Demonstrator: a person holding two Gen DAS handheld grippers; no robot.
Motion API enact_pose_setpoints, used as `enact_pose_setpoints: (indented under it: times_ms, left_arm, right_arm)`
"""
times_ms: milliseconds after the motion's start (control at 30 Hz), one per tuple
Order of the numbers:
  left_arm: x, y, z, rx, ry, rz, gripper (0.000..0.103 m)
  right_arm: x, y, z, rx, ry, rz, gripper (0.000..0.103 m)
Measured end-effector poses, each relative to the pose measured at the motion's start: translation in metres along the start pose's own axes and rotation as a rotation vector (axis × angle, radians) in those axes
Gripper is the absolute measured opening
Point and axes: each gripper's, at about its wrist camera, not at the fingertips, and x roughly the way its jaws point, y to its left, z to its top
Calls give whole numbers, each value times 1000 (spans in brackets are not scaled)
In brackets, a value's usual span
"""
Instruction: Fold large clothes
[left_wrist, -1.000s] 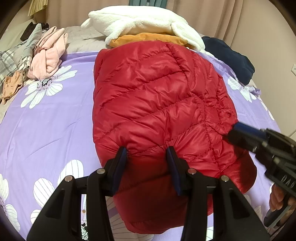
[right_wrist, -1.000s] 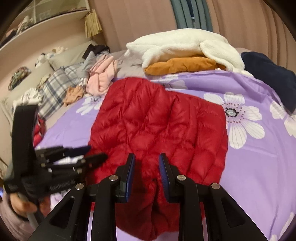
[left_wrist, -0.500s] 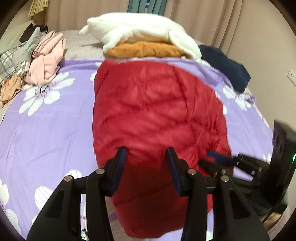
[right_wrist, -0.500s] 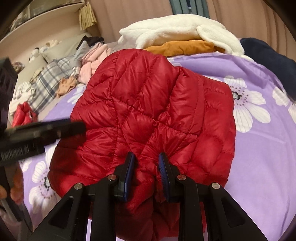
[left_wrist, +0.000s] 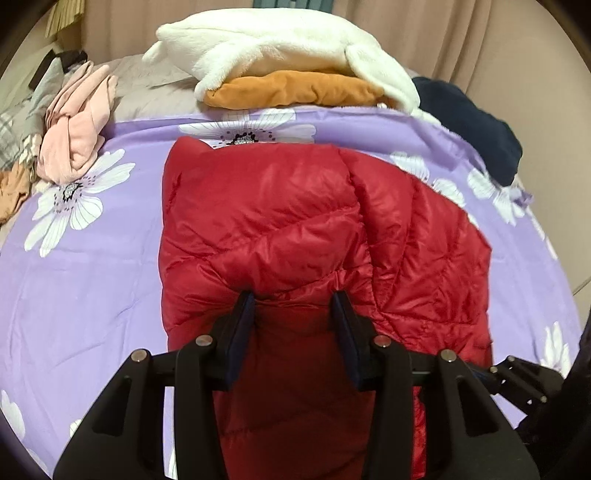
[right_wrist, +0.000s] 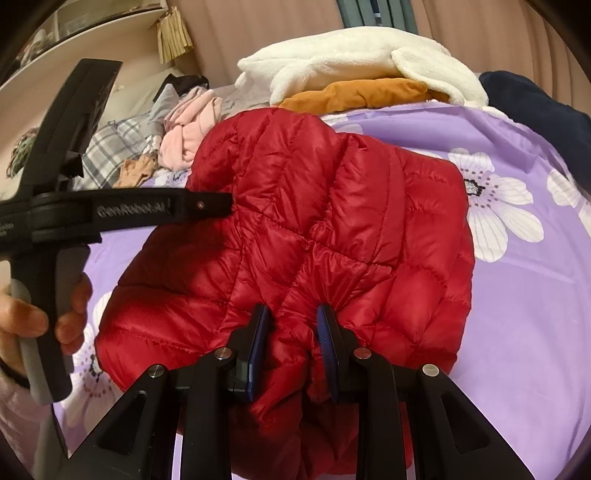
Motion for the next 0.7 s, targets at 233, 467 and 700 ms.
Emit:
enact_pose_setpoints:
  times_ms: [233,467,700]
  left_arm:
    - [-3,3,-3,1,-8,8,44]
    - [-36,-2,-26,34,-44,19,44]
    - [-51,4,-57,33,-11,21,44]
  right_arm:
    - [1,-2,2,15,8,9,27]
    - [1,-6,5,44,20,23,27]
    - [2,-7,5,72,28,33,27]
